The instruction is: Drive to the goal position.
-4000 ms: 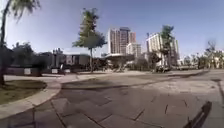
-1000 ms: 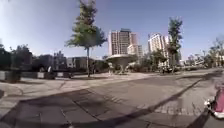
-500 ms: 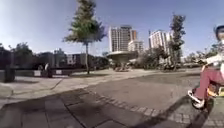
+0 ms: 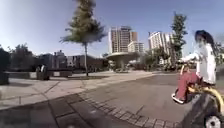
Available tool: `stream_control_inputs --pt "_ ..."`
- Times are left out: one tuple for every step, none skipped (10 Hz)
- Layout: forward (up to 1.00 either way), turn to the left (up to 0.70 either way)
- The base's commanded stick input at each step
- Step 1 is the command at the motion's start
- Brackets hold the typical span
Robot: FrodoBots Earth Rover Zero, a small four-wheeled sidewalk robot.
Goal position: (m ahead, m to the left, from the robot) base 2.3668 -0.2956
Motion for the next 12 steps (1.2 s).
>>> stream_control_inputs --pt "0.61 0.01" --pt "0.58 0.01" --pt "0.55 0.01" --pt "0.54 0.01" --pt "0.54 0.01" --pt "0.54 0.01" --pt "0.54 0.01" --pt "0.54 0.01" --pt "0.54 0.01" --pt "0.54 0.01" --pt "0.54 0.01" --pt "0.54 0.01"
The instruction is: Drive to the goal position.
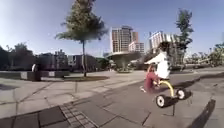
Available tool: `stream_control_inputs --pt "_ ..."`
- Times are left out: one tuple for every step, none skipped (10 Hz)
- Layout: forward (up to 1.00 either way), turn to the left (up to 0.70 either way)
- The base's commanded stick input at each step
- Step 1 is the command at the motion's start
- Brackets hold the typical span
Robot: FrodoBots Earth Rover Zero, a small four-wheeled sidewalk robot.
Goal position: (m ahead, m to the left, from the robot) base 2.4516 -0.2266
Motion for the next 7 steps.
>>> stream_control_inputs --pt "0.54 0.01" --pt "0.53 0.01" --pt "0.53 0.01" --pt "0.53 0.01" --pt "0.53 0.01" --pt "0.53 0.01" --pt "0.53 0.01"
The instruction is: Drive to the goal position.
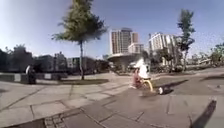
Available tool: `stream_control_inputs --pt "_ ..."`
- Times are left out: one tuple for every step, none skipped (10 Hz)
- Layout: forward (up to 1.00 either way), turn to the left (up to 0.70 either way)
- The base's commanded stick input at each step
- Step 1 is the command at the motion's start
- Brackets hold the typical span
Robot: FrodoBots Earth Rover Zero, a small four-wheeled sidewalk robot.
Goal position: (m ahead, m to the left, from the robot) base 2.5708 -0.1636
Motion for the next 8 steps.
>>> stream_control_inputs --pt "0.53 0.01" --pt "0.53 0.01" --pt "0.53 0.01" --pt "0.53 0.01" --pt "0.54 0.01" --pt "0.53 0.01" --pt "0.53 0.01" --pt "0.53 0.00"
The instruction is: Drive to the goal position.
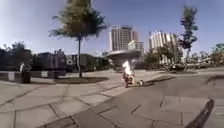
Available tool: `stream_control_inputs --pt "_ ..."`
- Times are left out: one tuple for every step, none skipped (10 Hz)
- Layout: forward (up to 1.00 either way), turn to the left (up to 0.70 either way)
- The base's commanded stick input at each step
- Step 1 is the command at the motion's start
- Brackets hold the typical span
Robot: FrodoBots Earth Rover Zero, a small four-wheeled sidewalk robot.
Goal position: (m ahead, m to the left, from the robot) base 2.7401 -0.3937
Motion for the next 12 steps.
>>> stream_control_inputs --pt "0.53 -0.02" --pt "0.54 -0.02" --pt "0.54 -0.02" --pt "0.54 -0.02" --pt "0.55 -0.02" --pt "0.55 -0.02" --pt "0.55 -0.08" --pt "0.55 -0.18" --pt "0.55 -0.27" --pt "0.55 -0.33" --pt "0.55 -0.36" --pt "0.55 -0.40"
